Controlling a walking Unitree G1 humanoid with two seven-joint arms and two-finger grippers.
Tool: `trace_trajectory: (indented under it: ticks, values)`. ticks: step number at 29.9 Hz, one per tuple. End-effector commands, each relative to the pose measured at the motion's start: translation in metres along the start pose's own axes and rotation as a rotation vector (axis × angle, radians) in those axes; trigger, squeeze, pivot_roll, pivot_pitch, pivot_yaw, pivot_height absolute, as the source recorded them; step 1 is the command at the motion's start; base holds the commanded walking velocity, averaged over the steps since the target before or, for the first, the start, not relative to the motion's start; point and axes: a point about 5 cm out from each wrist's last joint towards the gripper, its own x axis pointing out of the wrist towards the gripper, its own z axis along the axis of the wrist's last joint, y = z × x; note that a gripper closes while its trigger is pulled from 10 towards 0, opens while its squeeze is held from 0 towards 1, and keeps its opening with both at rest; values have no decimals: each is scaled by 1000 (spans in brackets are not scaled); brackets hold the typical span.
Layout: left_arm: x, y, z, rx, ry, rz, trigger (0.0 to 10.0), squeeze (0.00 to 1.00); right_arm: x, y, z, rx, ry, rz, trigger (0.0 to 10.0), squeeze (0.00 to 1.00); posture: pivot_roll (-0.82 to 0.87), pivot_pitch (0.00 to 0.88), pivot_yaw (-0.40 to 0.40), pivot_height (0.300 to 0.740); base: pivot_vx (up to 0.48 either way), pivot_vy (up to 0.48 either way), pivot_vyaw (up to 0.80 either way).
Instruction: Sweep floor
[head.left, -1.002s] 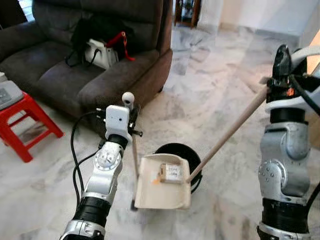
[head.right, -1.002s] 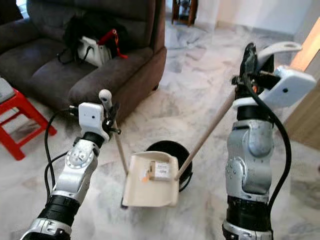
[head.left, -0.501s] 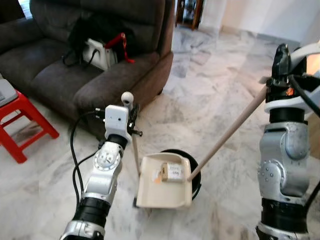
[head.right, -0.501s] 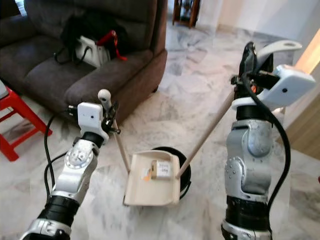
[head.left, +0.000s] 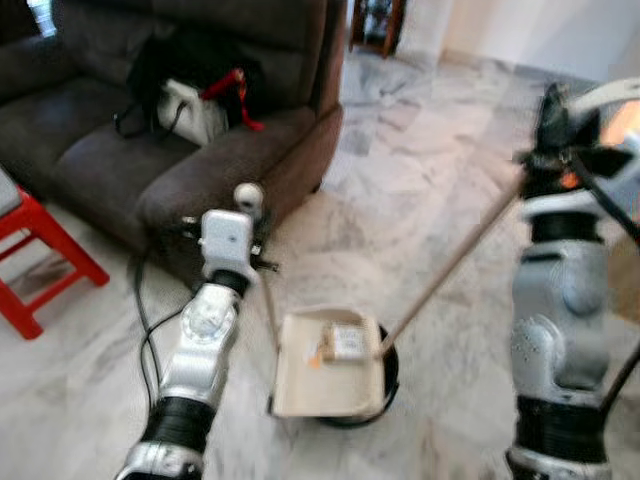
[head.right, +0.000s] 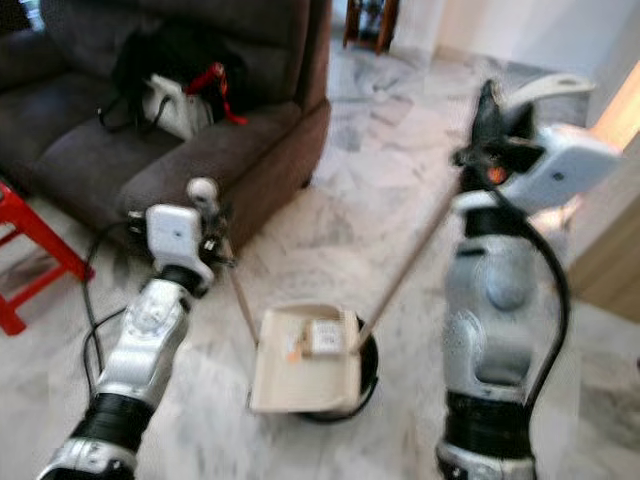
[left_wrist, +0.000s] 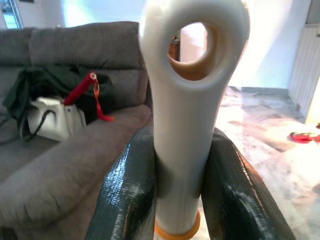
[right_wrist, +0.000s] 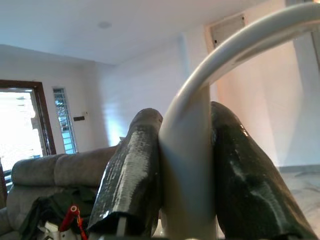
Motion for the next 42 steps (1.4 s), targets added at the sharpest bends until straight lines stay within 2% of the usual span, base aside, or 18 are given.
trace_trajectory:
  ticks: [1,17,23,24,31,37,42]
  values:
    - [4,-8,10,-20,-47,-19,10000,0,3,1,13,39,-65,-8,10000,0,97,72,-3,740,281,0,0]
    - [5,-7,11,-17,-50,-17,10000,0,3,3,14,39,-63,2,10000,0,96,76,-3,740,281,0,0]
    - [4,-8,11,-22,-60,-24,10000,0,4,10,14,22,-72,33,10000,0,95,77,-3,740,0,0,0]
    - [4,-8,11,-22,-60,-25,10000,0,4,16,15,-16,-78,65,10000,0,95,78,-3,740,0,0,0]
    - [3,-8,11,-22,-61,-25,10000,0,5,29,21,-61,-121,109,10000,0,95,78,-4,740,0,0,0]
    - [3,-9,11,-25,-60,-29,10000,0,6,49,26,-143,-174,182,10000,0,94,78,-4,740,0,0,0]
    - [3,-10,11,-26,-59,-32,10000,0,3,75,35,-177,-262,206,10000,0,93,79,-3,740,0,0,0]
